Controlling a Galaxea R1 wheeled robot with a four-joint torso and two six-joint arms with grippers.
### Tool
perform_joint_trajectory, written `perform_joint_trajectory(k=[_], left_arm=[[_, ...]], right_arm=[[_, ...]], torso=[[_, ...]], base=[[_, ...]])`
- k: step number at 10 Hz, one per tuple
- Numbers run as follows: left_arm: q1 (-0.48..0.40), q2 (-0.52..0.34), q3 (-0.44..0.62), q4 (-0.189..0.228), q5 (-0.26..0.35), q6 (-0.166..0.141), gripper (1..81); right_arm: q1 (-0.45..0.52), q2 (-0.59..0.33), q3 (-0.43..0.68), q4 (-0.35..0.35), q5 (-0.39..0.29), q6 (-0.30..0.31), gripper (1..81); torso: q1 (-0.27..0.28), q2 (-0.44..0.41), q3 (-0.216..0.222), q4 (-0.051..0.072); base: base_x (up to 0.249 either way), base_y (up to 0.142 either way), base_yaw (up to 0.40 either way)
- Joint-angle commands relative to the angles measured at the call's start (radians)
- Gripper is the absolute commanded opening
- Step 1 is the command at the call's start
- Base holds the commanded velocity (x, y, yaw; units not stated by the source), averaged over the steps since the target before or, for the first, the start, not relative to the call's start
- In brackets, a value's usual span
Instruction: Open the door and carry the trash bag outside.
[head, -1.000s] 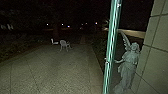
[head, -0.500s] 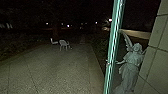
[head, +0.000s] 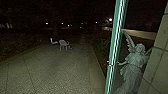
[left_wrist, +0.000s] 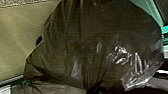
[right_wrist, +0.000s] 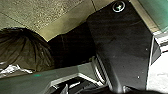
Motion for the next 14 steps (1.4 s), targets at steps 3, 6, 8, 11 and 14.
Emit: perform_joint_trajectory(k=[3,6,8,11,14], left_arm=[[-0.064,-0.006,0.003,-0.006,0.047,-0.002,1.0],[-0.064,-0.006,0.003,-0.006,0.047,-0.002,1.0],[-0.064,-0.006,0.003,-0.006,0.047,-0.002,1.0],[-0.064,-0.006,0.003,-0.006,0.047,-0.001,1.0],[-0.064,-0.006,0.003,-0.006,0.047,-0.002,1.0]], right_arm=[[0.038,0.001,0.007,-0.007,-0.037,-0.002,81.1],[0.04,0.001,0.007,-0.007,-0.037,-0.002,81.1],[0.041,0.003,0.007,-0.007,-0.038,-0.002,81.1],[0.043,0.004,0.007,-0.007,-0.038,-0.002,81.1],[0.043,0.004,0.007,-0.007,-0.038,-0.007,81.1]], torso=[[0.0,0.0,0.0,0.0],[0.0,0.0,0.0,0.0],[0.0,0.0,0.0,0.0],[0.001,0.0,0.0,0.0],[0.001,0.001,0.0,0.0]], base=[[0.111,0.0,0.0],[0.112,0.048,0.0],[0.112,0.076,0.0],[0.112,0.076,0.0],[0.112,0.0,0.0]])
